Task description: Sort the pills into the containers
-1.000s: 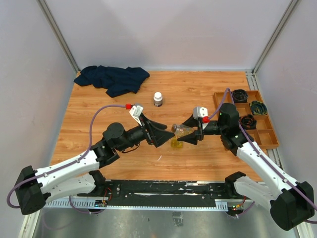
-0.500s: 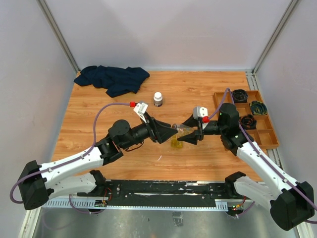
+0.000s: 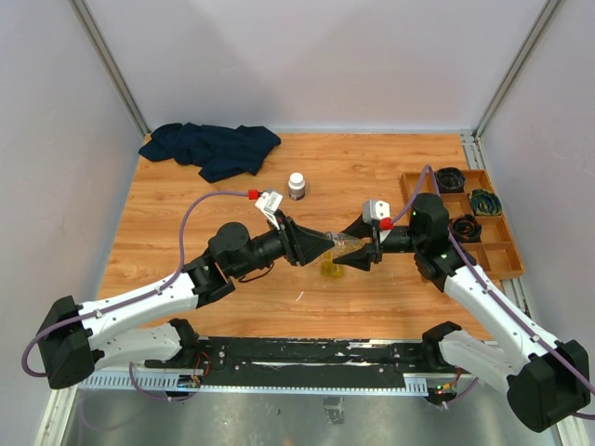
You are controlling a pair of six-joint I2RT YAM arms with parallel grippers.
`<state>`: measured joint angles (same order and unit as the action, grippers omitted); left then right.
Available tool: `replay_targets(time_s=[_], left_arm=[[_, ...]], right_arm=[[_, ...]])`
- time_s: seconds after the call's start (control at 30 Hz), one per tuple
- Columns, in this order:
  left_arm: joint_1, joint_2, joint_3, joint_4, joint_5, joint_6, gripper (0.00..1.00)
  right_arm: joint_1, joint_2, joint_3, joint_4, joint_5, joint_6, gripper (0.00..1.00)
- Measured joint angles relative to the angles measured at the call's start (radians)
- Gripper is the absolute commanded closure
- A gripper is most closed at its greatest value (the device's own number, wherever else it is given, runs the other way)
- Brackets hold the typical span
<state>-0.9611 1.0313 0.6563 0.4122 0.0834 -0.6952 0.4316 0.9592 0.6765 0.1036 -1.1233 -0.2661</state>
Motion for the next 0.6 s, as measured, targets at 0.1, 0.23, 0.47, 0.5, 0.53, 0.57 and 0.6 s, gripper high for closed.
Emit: replay_targets(time_s=[0.1,0.23,0.47,0.5,0.53,0.57,0.6], left_arm=[[-0.001,0.0,0.0,0.0,-0.001,0.003,0.69],[-0.006,0.0,0.0,-0.005,-0.014,0.02,0.71],[-0.013,0.003,0.011,-0.02,-0.037,0.05,0.75],[-0.014,0.006,0.013,-0.022,-0.04,0.054,0.75],[-0.016,0.008,0.015,-0.022,-0.046,0.06,0.75],[-0.018,0.008,0.017,-0.026,-0.048,0.063,0.75],[-0.018,0.008,0.017,-0.026,-0.05,0.066,0.75]], right_arm=[[0.0,0.0,0.0,-0.001,0.001,0.0,0.99],[0.0,0.0,0.0,-0.006,0.008,-0.001,0.99],[0.0,0.001,0.004,-0.018,0.031,-0.004,0.99],[0.0,0.001,0.005,-0.019,0.033,-0.005,0.99],[0.0,0.001,0.005,-0.019,0.035,-0.005,1.0],[0.0,0.001,0.005,-0.02,0.036,-0.005,1.0],[0.0,0.001,0.005,-0.02,0.036,-0.005,0.99]])
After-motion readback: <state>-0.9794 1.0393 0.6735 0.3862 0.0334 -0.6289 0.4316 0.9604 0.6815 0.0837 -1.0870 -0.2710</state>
